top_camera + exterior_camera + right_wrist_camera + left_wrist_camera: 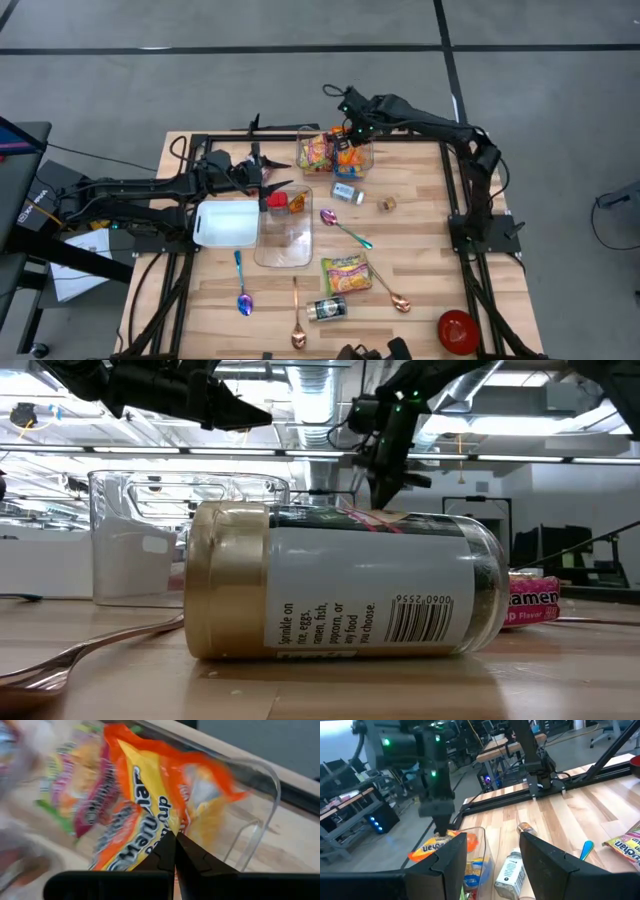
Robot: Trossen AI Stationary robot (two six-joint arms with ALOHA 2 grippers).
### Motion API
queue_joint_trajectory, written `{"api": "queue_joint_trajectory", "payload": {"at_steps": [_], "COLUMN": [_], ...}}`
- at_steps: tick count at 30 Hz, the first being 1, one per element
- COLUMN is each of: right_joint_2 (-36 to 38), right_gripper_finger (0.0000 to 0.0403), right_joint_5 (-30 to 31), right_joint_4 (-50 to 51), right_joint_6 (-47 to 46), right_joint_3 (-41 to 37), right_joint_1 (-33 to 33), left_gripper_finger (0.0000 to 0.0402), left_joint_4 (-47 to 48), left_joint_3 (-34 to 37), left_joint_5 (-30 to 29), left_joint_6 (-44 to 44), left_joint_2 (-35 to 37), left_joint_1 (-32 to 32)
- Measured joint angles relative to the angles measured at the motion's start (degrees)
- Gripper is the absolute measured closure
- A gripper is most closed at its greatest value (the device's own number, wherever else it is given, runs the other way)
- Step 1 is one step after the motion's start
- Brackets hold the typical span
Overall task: Pick & Place Food Item
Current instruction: Put the orange noodle pack into the top transparent bin
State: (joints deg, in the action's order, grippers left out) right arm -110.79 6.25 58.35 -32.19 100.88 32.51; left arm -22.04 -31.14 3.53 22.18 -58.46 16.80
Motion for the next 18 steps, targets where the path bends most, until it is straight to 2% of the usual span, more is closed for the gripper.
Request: {"api": "queue_joint_trajectory", "payload": {"at_steps": [8, 18], "right_joint_2": [-3.8, -9.4], "right_gripper_finger": [0.0403, 0.0403], "right_joint_5": [4.4, 4.5], "right_joint_4": [2.8, 1.5], "right_joint_6": [-3.1, -0.7], "right_joint_3": [-0.1, -0.1], "right_joint_1": [-0.6, -0.7], "left_gripper_finger": [0.0225, 0.0225], "left_joint_4": [0.2, 0.2], "left_joint_3": [0.0, 0.0], "left_joint_5": [-0.6, -0.5], "left_joint_6": [0.0, -0.1], "left_joint_2": [0.0, 0.0], "left_joint_1": [0.0, 0.0]}}
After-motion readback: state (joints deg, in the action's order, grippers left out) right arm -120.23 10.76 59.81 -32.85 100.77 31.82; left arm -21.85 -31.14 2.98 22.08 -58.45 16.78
